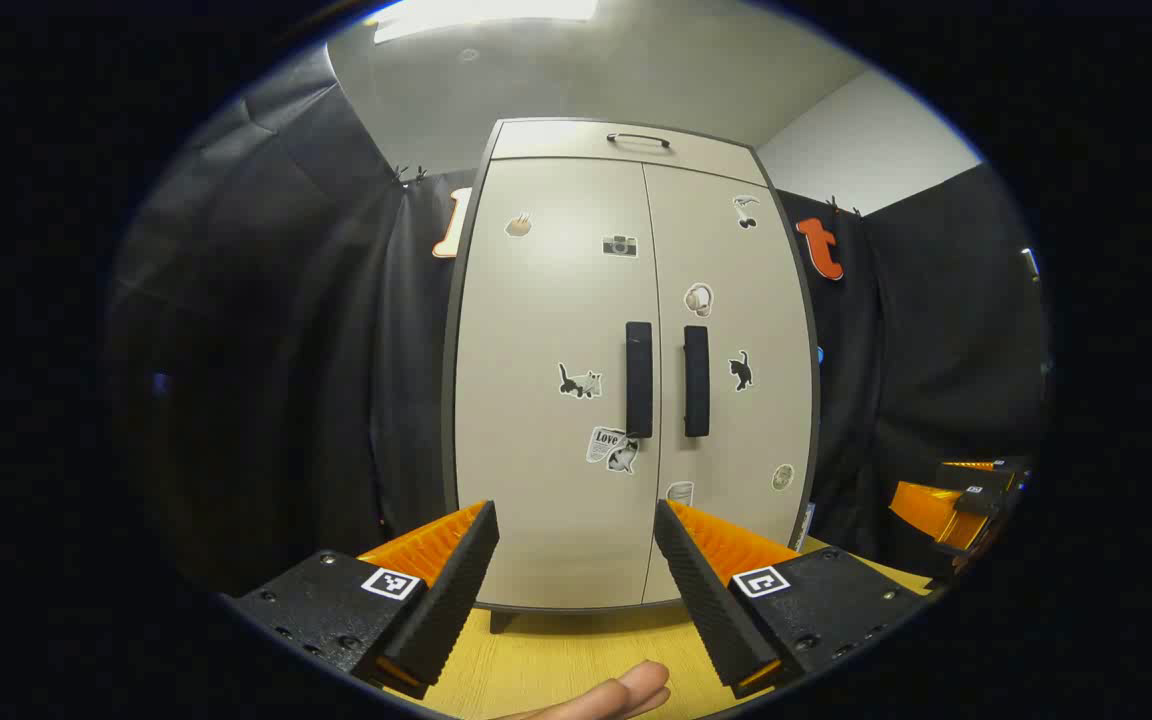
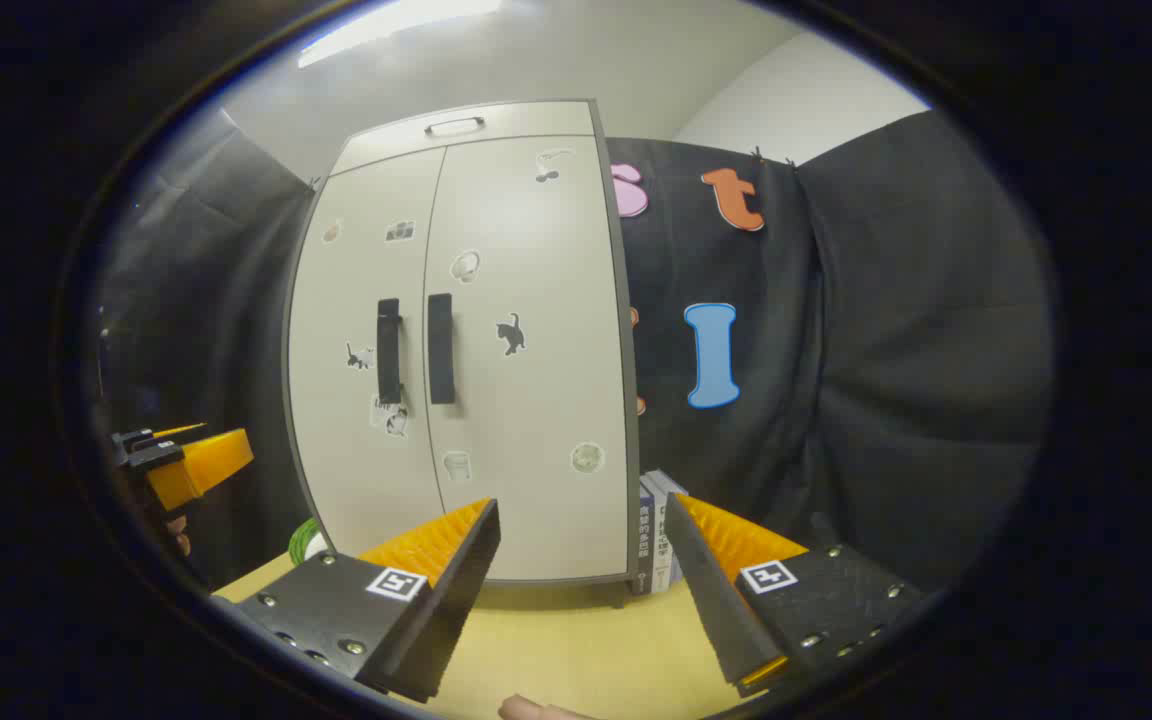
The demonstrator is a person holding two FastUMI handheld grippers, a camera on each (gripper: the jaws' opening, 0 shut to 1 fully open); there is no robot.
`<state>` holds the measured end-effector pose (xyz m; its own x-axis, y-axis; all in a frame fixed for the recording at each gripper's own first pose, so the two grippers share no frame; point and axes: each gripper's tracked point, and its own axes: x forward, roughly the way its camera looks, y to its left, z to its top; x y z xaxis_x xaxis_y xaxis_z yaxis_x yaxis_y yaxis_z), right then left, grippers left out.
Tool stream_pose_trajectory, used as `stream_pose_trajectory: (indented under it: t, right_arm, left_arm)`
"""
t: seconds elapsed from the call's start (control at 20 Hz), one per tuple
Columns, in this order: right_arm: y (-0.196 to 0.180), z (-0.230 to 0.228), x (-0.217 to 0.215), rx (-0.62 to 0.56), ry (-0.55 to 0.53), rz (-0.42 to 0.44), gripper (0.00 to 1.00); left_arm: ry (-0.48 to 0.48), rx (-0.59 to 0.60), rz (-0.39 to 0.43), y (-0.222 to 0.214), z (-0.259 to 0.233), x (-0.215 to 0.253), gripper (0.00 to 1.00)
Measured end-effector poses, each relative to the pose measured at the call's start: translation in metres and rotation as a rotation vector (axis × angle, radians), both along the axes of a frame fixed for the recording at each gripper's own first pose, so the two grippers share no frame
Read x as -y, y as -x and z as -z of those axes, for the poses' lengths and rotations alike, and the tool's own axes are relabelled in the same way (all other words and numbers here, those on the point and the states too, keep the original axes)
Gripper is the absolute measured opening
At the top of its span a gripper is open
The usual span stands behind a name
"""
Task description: Open the right door of the double-door shoe cabinet with the right hand, and open the left door with the left hand.
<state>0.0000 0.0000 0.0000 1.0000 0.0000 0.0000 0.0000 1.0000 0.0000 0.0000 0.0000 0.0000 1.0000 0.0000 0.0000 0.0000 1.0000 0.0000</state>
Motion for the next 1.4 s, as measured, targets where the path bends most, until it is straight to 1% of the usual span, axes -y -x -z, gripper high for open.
stream_pose_trajectory:
  t: [0.05,0.15,0.2,0.35,0.4,0.55,0.6,0.75,0.8,0.85,0.9,0.95,1.0,1.05,1.1,1.3,1.4]
  right_arm:
    - [0.001,-0.002,-0.001,0.002,0.003,0.001,0.94]
    - [0.002,-0.004,-0.003,0.006,0.008,-0.002,0.94]
    - [0.002,-0.004,-0.005,0.007,0.010,-0.003,0.98]
    - [-0.001,-0.005,-0.010,0.008,0.016,-0.002,0.98]
    - [-0.003,-0.004,-0.013,0.006,0.018,-0.004,0.94]
    - [-0.010,-0.002,-0.018,-0.001,0.022,-0.005,0.94]
    - [-0.014,-0.001,-0.019,-0.006,0.021,-0.003,0.98]
    - [-0.025,-0.001,-0.028,-0.016,0.023,-0.010,0.98]
    - [-0.031,-0.001,-0.030,-0.018,0.029,-0.011,0.94]
    - [-0.037,-0.004,-0.033,-0.018,0.033,-0.013,0.94]
    - [-0.042,-0.006,-0.037,-0.015,0.035,-0.018,0.98]
    - [-0.049,-0.011,-0.042,-0.011,0.035,-0.023,0.98]
    - [-0.057,-0.015,-0.047,-0.006,0.032,-0.029,0.94]
    - [-0.065,-0.020,-0.052,-0.003,0.029,-0.033,0.94]
    - [-0.073,-0.025,-0.057,0.002,0.026,-0.040,0.98]
    - [-0.110,-0.047,-0.083,0.016,0.032,-0.073,0.98]
    - [-0.130,-0.059,-0.099,0.018,0.038,-0.093,0.98]
  left_arm:
    - [-0.001,0.001,0.000,0.001,0.000,-0.001,0.97]
    - [-0.003,-0.003,0.002,0.002,0.001,-0.001,0.98]
    - [-0.006,-0.008,0.008,0.003,0.002,-0.001,0.98]
    - [-0.005,-0.007,0.011,0.007,0.004,-0.004,0.98]
    - [-0.001,-0.005,0.010,0.008,0.004,-0.006,0.98]
    - [0.009,-0.010,0.010,0.008,0.008,-0.010,0.98]
    - [0.010,-0.013,0.008,0.007,0.008,-0.012,0.98]
    - [0.022,-0.017,0.004,0.001,0.010,-0.018,0.98]
    - [0.025,-0.022,0.009,-0.001,0.012,-0.019,0.98]
    - [0.027,-0.029,0.009,-0.004,0.015,-0.020,0.98]
    - [0.023,-0.036,0.009,-0.007,0.017,-0.022,0.98]
    - [0.019,-0.046,0.007,-0.011,0.021,-0.025,0.98]
    - [0.014,-0.054,0.006,-0.014,0.024,-0.026,0.98]
    - [0.011,-0.064,0.004,-0.017,0.027,-0.028,0.98]
    - [0.012,-0.071,0.001,-0.020,0.029,-0.030,0.98]
    - [0.016,-0.089,-0.008,-0.028,0.037,-0.037,0.98]
    - [0.026,-0.092,0.002,-0.030,0.039,-0.037,0.98]
